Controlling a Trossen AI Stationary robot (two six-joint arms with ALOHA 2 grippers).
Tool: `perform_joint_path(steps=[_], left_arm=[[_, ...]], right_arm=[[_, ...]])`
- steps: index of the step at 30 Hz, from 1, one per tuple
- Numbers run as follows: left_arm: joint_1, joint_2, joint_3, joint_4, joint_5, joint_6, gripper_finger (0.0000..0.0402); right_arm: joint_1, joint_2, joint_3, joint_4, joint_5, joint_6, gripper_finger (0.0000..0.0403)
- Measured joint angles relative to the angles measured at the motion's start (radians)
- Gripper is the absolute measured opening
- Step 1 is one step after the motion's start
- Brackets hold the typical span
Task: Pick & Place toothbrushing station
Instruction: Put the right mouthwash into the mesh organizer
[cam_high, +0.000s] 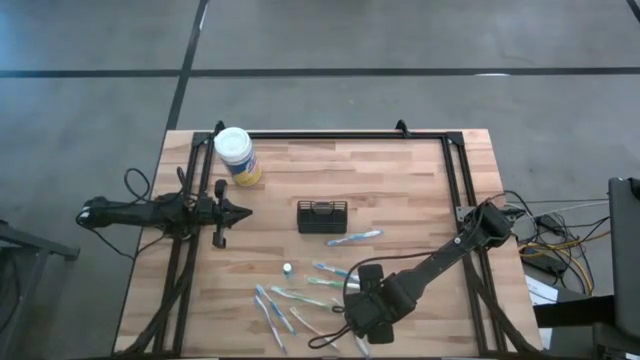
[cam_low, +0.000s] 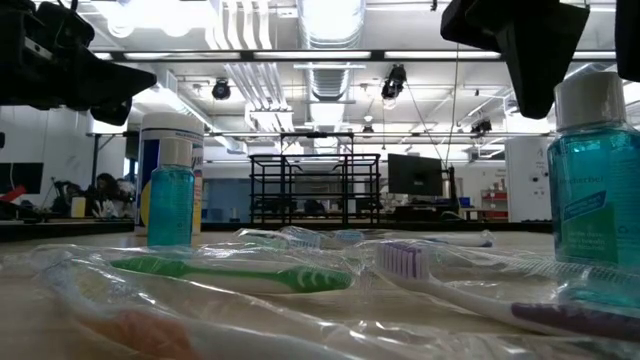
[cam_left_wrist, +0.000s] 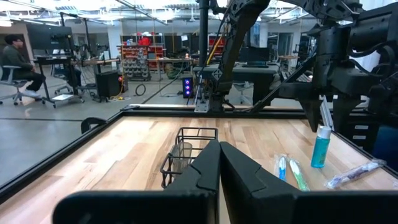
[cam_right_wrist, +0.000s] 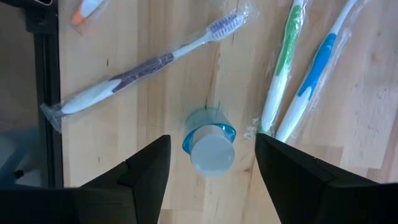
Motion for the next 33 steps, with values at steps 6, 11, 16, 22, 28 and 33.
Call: perform_joint_path(steps=[6,11,16,22,28,33], left_arm=[[0.000,0.000,0.000,0.000,0.000,0.000,0.0014],[0.000,0.000,0.000,0.000,0.000,0.000,0.0014],[0.000,0.000,0.000,0.000,0.000,0.000,0.0014],[0.000,0.000,0.000,0.000,0.000,0.000,0.0014],[0.000,0.000,0.000,0.000,0.000,0.000,0.0014],[0.000,0.000,0.000,0.000,0.000,0.000,0.0014]], right_arm=[[0.000,0.000,-0.008,0.020,-0.002,-0.013,0.0228],[0.000,0.000,-0.011,0.023,-0.004,-0.014,0.0226],[0.000,0.000,-0.017,0.023,-0.009,-0.018,0.0213],[0.000,0.000,-0.032,0.027,-0.023,-0.018,0.0189],[-0.003,0.000,-0.032,0.030,-0.023,-0.025,0.0156],[-0.003,0.000,-0.032,0.030,-0.023,-0.039,0.0113]])
